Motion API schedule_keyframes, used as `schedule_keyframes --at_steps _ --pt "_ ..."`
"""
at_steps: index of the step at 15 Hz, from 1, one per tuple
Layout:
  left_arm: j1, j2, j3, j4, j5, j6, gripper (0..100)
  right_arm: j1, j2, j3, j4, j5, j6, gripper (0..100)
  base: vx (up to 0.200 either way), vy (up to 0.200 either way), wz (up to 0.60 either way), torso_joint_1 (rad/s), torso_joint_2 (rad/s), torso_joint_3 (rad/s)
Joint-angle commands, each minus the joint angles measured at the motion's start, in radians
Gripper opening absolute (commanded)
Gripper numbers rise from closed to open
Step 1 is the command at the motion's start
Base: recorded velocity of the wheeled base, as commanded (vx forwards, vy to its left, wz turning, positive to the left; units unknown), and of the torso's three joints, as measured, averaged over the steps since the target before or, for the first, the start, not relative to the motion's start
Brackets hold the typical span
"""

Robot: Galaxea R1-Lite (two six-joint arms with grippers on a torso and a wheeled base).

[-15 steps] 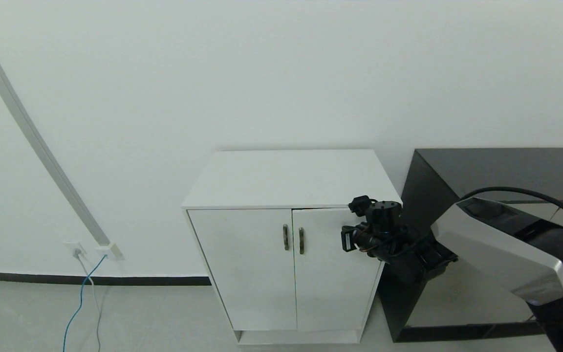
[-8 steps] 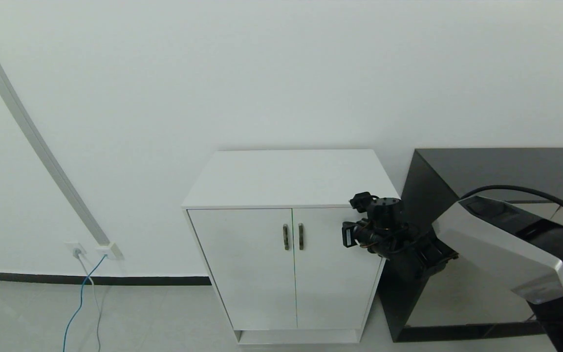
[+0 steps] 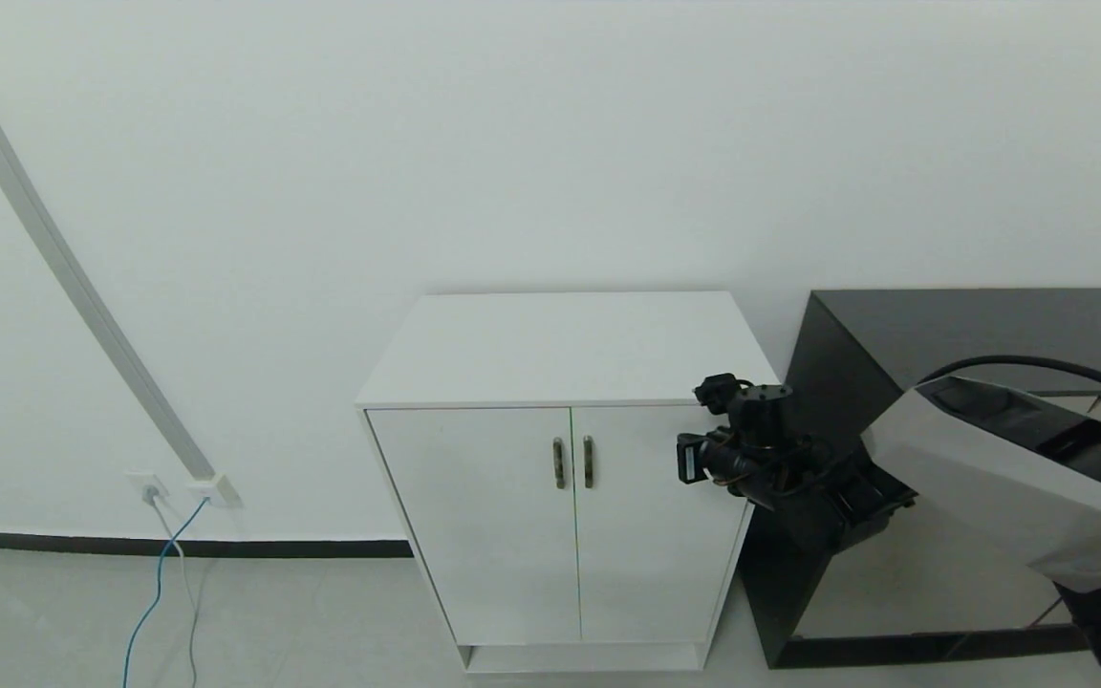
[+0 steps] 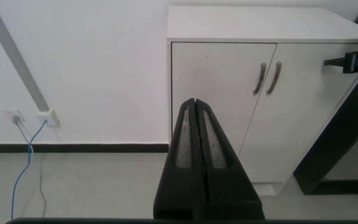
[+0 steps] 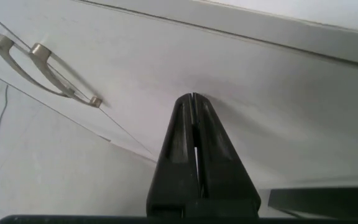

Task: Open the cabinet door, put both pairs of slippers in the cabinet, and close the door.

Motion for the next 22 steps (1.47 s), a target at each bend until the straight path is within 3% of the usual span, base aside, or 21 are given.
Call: schedule_keyframes --at_steps 1,6,9,14,17,22 --pt "0.000 0.000 0.000 0.000 -0.001 0.000 0 0.010 -0.135 0.154 -0.059 -0.001 0.004 0 0.000 0.000 0.00 0.000 0.00 0.000" --pt "0.000 0.000 0.000 0.000 -0.001 0.002 0 -0.028 -0.407 0.506 -0.171 -0.009 0.034 0 0.000 0.000 0.00 0.000 0.00 0.000" --pt "0.000 0.000 -0.002 0.000 -0.001 0.002 0 -0.106 -0.677 0.784 -0.175 -0.009 0.037 0 0.000 0.000 0.00 0.000 0.00 0.000" --pt "0.000 0.000 0.000 0.000 -0.002 0.002 0 -0.276 -0.980 1.014 -0.166 -0.011 0.021 0 0.000 0.000 0.00 0.000 0.00 0.000" --pt "0.000 0.000 0.000 0.000 -0.002 0.002 0 -0.359 -1.117 1.085 -0.100 -0.011 0.015 0 0.000 0.000 0.00 0.000 0.00 0.000" --pt "0.000 0.000 0.000 0.000 -0.002 0.002 0 -0.453 -1.523 1.109 0.254 -0.005 0.015 0 0.000 0.000 0.00 0.000 0.00 0.000"
